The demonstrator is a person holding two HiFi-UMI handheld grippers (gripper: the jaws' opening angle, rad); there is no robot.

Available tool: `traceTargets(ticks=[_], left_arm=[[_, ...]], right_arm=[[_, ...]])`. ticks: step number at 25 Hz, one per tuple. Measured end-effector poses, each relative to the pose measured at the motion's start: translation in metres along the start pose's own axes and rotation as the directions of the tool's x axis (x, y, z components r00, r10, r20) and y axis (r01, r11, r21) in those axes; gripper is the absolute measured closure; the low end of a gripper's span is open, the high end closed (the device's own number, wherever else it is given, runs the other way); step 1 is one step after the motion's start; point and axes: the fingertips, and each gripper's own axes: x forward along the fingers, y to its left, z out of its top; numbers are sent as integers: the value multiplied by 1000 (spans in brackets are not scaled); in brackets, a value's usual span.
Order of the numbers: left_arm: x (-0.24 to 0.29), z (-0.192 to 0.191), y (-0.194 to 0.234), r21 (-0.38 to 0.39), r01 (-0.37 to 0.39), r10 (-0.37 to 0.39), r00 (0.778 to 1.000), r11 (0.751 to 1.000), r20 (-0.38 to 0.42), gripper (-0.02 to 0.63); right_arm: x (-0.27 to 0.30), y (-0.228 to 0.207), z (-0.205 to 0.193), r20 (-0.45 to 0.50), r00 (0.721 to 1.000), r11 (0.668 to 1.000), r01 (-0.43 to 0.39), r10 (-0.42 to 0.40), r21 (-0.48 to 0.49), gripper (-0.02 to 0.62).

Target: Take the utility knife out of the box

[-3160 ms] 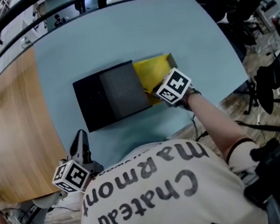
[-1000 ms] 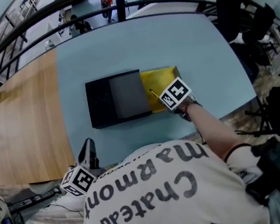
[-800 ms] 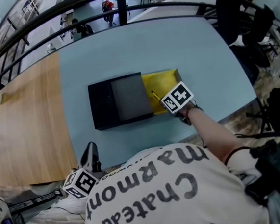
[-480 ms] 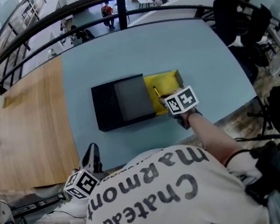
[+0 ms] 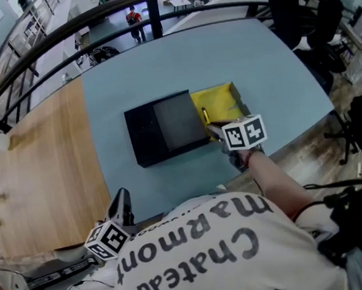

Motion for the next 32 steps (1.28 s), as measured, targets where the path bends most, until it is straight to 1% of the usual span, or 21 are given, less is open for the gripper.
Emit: traceTargets(ticks=[3,6,9,11,14,16,19,22,26,29,32], left_arm=[[6,-3,3,-3,4,-4,1000,1000,-8,603],[12,-11,-14,-4,20,-20,1000,1000,-11,604],[22,-20,-29,15,37,-36,999,999,-31,603],[28,-27,-43,32,46,-44,998,998,-53,603],[39,-37,-66,31,60,-58,996,998,-70,604],[46,-43,-82,20,65,-64,996,998,-64,604],[53,-52,-106,10,83,-82,995,997,-53,603],[58,-64,-119,19,71,-70,996,997,-59,603],[57,-84,-143,4,64,-64,996,998,-66,603],[55,-101,-164,7,67,-66,995,998,-71,603],[49,-119,-175,-7,54,-54,996,999,-69,604]], right_arm=[[-7,5,-6,7,1000,1000,-20,20,-1,537],[-25,-6,-18,2,1000,1000,-18,18,-9,537],[-41,-12,-21,33,999,999,-32,32,23,538],[-52,-10,-23,51,997,998,-56,54,25,540],[-71,-11,-33,33,997,997,-74,75,-15,540],[-82,-17,-41,8,997,996,-79,80,-39,540],[-98,-29,-50,-13,996,995,-89,89,-48,540],[-116,-37,-53,-5,994,992,-108,108,-63,540],[-142,-53,-66,-17,994,990,-109,108,-93,540],[-156,-71,-76,-19,994,991,-107,106,-77,540],[-165,-82,-83,-17,993,992,-120,119,-47,540]])
